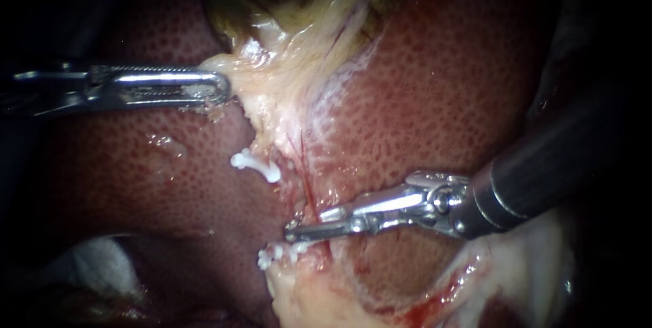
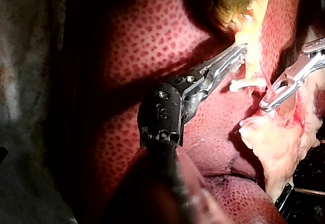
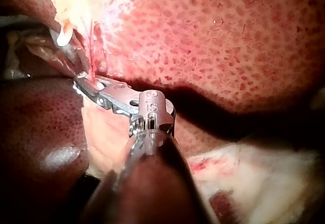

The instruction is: Going back second clip right tube

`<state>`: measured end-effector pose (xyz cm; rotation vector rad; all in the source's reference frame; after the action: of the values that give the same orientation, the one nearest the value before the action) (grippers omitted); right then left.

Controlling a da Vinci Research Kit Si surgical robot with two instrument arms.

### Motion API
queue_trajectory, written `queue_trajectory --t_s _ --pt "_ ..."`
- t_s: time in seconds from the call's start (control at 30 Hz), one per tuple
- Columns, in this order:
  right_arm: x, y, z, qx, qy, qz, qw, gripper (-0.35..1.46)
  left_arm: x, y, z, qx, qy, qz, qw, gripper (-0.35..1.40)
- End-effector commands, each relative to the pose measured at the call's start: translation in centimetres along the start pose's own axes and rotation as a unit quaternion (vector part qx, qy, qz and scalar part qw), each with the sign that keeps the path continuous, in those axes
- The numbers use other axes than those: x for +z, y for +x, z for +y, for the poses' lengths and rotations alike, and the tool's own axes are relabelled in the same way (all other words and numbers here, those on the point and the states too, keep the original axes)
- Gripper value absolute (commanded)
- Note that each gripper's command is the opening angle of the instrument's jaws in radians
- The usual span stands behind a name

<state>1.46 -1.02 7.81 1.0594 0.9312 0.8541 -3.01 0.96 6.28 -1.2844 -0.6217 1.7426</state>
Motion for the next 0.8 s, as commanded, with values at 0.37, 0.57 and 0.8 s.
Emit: queue_trajectory --t_s 0.37,0.57,0.8 --pt "0.03 0.00 0.00 -0.086 -0.011 0.007 0.9962 0.06 0.00 0.00 0.01 0.000 0.000 0.000 1.0000 -0.35" --pt "0.10 0.10 0.04 -0.146 -0.033 0.043 0.9878 0.49 0.00 0.00 0.01 0.000 0.000 0.000 1.0000 -0.35" --pt "-0.05 0.18 0.10 -0.169 -0.056 0.054 0.9826 0.49 -0.01 0.00 0.01 0.000 0.000 0.000 1.0000 -0.35"
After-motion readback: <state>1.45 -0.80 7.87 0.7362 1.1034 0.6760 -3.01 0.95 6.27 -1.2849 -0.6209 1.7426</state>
